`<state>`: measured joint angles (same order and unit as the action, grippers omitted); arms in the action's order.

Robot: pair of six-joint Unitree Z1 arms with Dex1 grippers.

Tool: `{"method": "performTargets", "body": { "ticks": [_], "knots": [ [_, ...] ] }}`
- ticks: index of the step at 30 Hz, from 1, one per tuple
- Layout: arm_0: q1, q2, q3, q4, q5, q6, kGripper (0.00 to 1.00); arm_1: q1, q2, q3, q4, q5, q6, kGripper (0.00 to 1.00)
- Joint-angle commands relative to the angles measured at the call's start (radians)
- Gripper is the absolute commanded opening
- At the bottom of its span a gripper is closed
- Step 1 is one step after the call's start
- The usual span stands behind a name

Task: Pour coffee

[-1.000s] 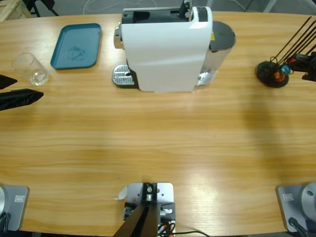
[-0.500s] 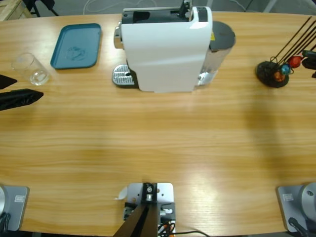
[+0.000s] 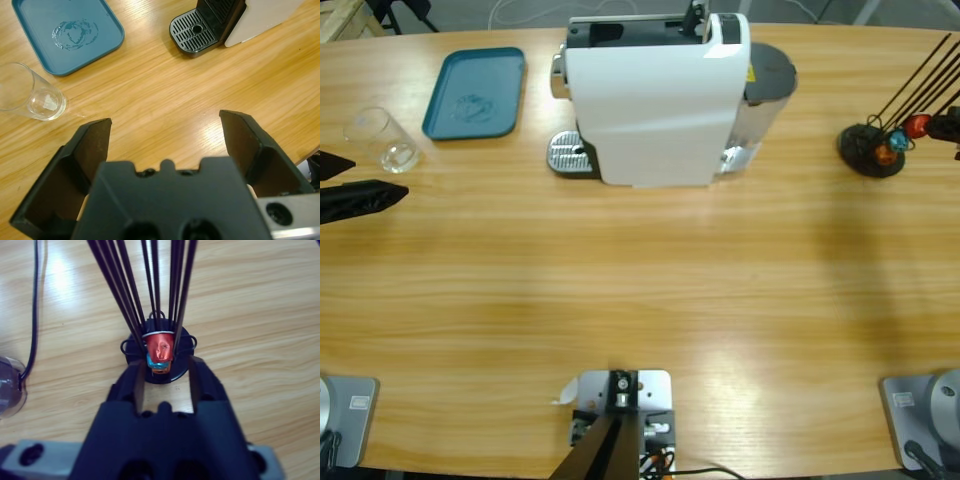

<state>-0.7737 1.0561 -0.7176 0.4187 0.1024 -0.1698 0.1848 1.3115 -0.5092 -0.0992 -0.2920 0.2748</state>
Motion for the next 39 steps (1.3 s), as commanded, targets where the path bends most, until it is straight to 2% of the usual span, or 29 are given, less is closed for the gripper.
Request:
{"method": "performTargets", "body": {
  "ticks": [1,7,11,14,16,17,29,31,32,34,36,37,39],
  "knots": [
    [-0.013,0.019,0.037,-0.009,0.016,0.007,0.931,0.010,0.064,0.023,-0.053,0.005,-0.005,0.826],
    [-0.013,0.024,0.037,-0.009,0.016,0.007,0.931,0.010,0.110,0.029,-0.095,0.004,0.003,0.805],
    [-0.013,0.023,0.037,-0.009,0.016,0.007,0.931,0.010,0.114,0.036,-0.097,0.001,0.005,0.725],
    [-0.013,0.022,0.037,-0.009,0.016,0.007,0.931,0.010,0.112,0.041,-0.102,0.001,0.009,0.706],
    [-0.013,0.021,0.037,-0.009,0.016,0.007,0.931,0.010,0.116,0.041,-0.104,0.002,0.009,0.614],
    [-0.013,0.021,0.037,-0.009,0.016,0.007,0.931,0.010,0.120,0.043,-0.108,0.002,0.009,0.599],
    [-0.013,0.020,0.037,-0.009,0.016,0.007,0.931,0.010,0.139,0.055,-0.135,-0.001,0.021,0.589],
    [-0.013,0.019,0.037,-0.009,0.015,0.007,0.931,0.010,0.133,0.055,-0.135,-0.005,0.021,0.464],
    [-0.013,0.019,0.037,-0.009,0.015,0.007,0.931,0.010,0.129,0.056,-0.135,-0.007,0.021,0.451],
    [-0.013,0.019,0.037,-0.009,0.014,0.007,0.931,0.010,0.128,0.057,-0.135,-0.007,0.021,0.320],
    [-0.013,0.019,0.037,-0.009,0.015,0.007,0.931,0.010,0.137,0.055,-0.139,-0.007,0.021,0.062],
    [-0.013,0.019,0.037,-0.009,0.015,0.007,0.931,0.010,0.146,0.055,-0.143,-0.007,0.020,0.000],
    [-0.013,0.019,0.037,-0.009,0.015,0.007,0.931,0.010,0.158,0.055,-0.146,-0.009,0.020,0.000]
  ]
}}
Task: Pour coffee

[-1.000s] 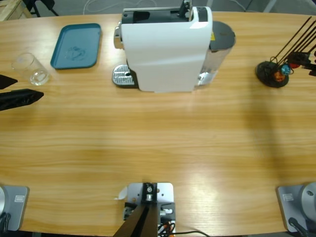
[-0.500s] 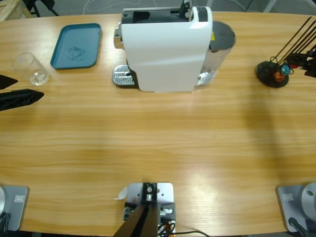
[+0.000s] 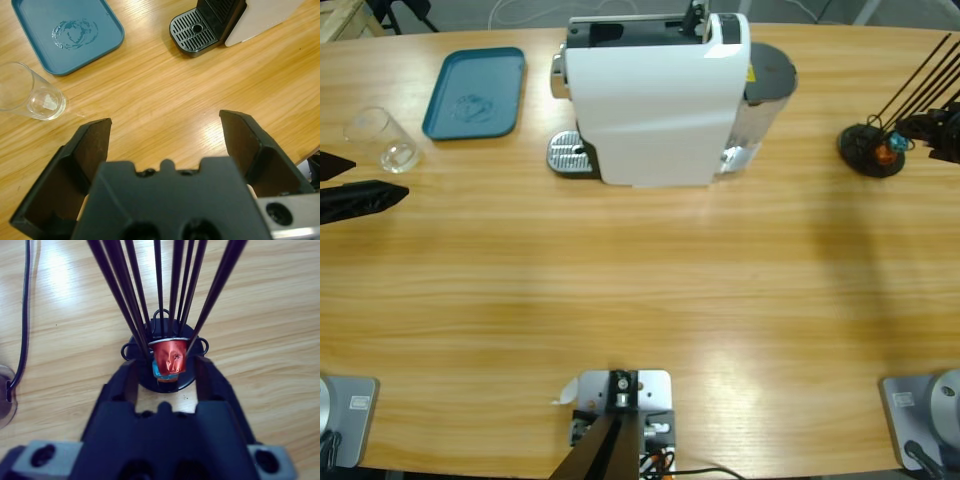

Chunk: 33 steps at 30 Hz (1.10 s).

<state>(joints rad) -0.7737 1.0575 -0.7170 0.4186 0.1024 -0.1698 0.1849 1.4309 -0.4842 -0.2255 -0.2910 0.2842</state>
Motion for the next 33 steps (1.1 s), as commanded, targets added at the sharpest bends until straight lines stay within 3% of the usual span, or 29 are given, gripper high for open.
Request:
{"method": "performTargets", "body": {
  "ticks": [1,16,33],
  "knots": [
    [-0.013,0.018,0.036,-0.009,0.016,0.007,0.931,0.010,0.042,0.030,-0.021,-0.010,0.009,0.000],
    [-0.013,0.018,0.036,-0.009,0.015,0.007,0.931,0.011,-0.023,0.032,-0.002,-0.059,-0.009,0.000],
    [-0.013,0.027,0.037,-0.013,0.016,0.006,0.931,0.038,-0.382,-0.410,0.589,-0.066,-0.061,0.000]
  ]
}}
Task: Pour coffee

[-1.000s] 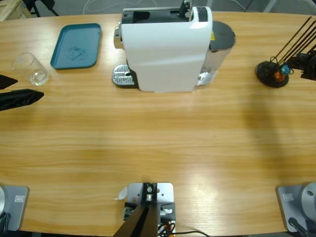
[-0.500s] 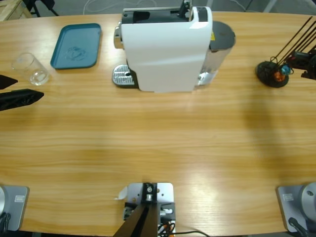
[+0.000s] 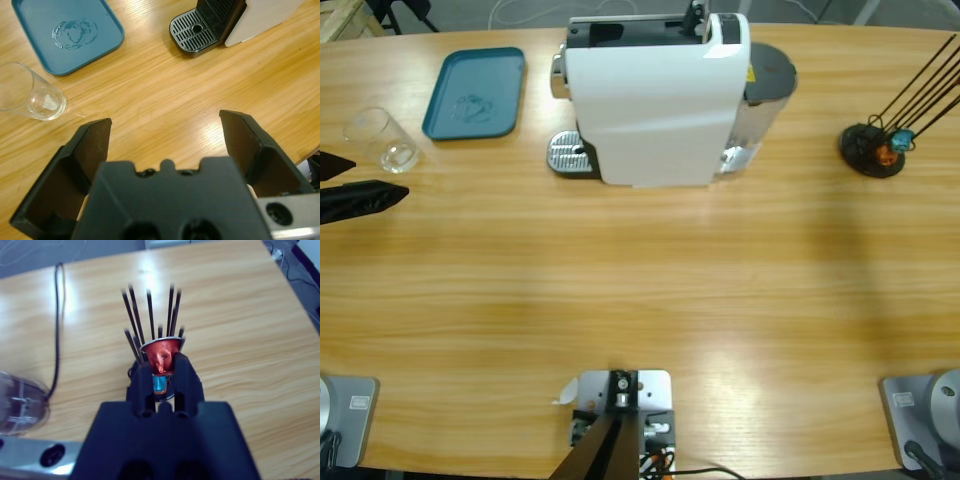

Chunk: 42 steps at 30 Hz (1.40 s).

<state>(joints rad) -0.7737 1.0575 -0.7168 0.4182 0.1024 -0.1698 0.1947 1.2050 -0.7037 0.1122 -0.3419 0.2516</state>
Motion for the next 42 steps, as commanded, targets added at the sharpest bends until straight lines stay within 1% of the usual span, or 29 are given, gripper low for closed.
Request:
{"method": "performTargets", "body": {
  "ticks": [1,3,5,7,9,11,13,15,20,26,29,34,36,40,42],
  "knots": [
    [-0.013,0.027,0.038,-0.014,0.016,0.006,0.931,0.043,-0.178,-0.227,0.297,-0.015,-0.036,0.000],
    [-0.013,0.029,0.039,-0.016,0.016,0.006,0.931,0.104,-0.225,-0.278,0.349,0.001,-0.096,0.000],
    [-0.013,0.029,0.039,-0.016,0.016,0.006,0.931,0.221,-0.263,-0.312,0.378,0.025,-0.203,0.000],
    [-0.013,0.030,0.039,-0.016,0.016,0.006,0.931,0.376,-0.278,-0.327,0.393,0.065,-0.335,0.000],
    [-0.013,0.030,0.039,-0.018,0.016,0.006,0.931,0.575,-0.263,-0.329,0.404,0.105,-0.502,0.000],
    [-0.013,0.033,0.039,-0.018,0.016,0.006,0.931,0.712,-0.224,-0.335,0.427,0.134,-0.613,0.000],
    [-0.013,0.033,0.038,-0.018,0.016,0.006,0.932,0.786,-0.165,-0.350,0.464,0.189,-0.688,0.000],
    [-0.013,0.031,0.039,-0.018,0.016,0.006,0.931,0.833,-0.087,-0.375,0.493,0.238,-0.742,0.000],
    [-0.013,0.035,0.037,-0.018,0.016,0.006,0.932,0.847,0.075,-0.459,0.505,0.316,-0.868,0.000],
    [-0.013,0.044,0.036,-0.018,0.016,0.006,0.934,0.847,0.321,-0.678,0.505,0.355,-1.009,0.000],
    [-0.013,0.050,0.036,-0.019,0.015,0.006,0.936,0.847,0.443,-0.773,0.502,0.353,-1.042,0.000],
    [-0.013,0.044,0.034,-0.021,0.016,0.006,0.958,0.823,0.591,-0.885,0.494,0.346,-1.066,0.000],
    [-0.013,0.041,0.036,-0.022,0.015,0.006,0.977,0.808,0.626,-0.926,0.492,0.337,-1.071,0.000],
    [-0.013,0.026,0.041,-0.022,0.016,0.006,0.977,0.778,0.674,-1.015,0.494,0.288,-1.085,0.000],
    [-0.013,0.022,0.043,-0.024,0.016,0.006,0.977,0.755,0.685,-1.048,0.495,0.243,-1.087,0.000]
  ]
}}
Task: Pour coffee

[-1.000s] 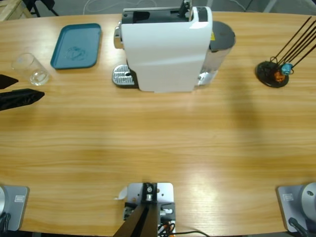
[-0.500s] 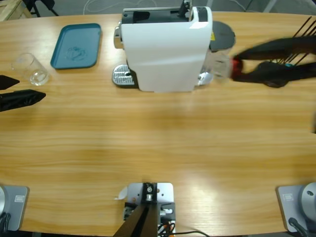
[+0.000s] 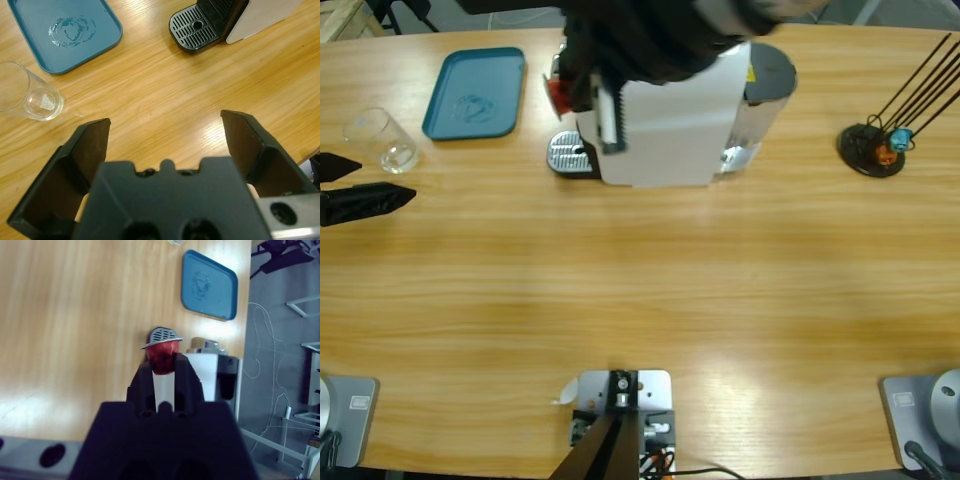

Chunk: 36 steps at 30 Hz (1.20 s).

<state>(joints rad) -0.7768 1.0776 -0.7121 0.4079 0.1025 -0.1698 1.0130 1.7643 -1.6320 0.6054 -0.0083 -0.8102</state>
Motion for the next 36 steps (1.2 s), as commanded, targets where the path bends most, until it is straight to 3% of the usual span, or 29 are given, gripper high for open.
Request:
{"method": "performTargets", "body": {
  "ticks": [1,21,36],
  "knots": [
    [-0.010,0.002,0.039,-0.014,0.016,0.006,0.977,-0.073,0.127,-0.128,0.002,-0.106,-0.026,0.000],
    [-0.010,0.005,0.039,-0.017,0.016,0.006,0.977,-0.123,0.153,-0.105,0.002,-0.126,-0.002,0.000],
    [-0.010,0.001,0.040,-0.017,0.016,0.006,0.977,-0.133,0.182,-0.113,0.003,-0.198,0.017,0.000]
  ]
}}
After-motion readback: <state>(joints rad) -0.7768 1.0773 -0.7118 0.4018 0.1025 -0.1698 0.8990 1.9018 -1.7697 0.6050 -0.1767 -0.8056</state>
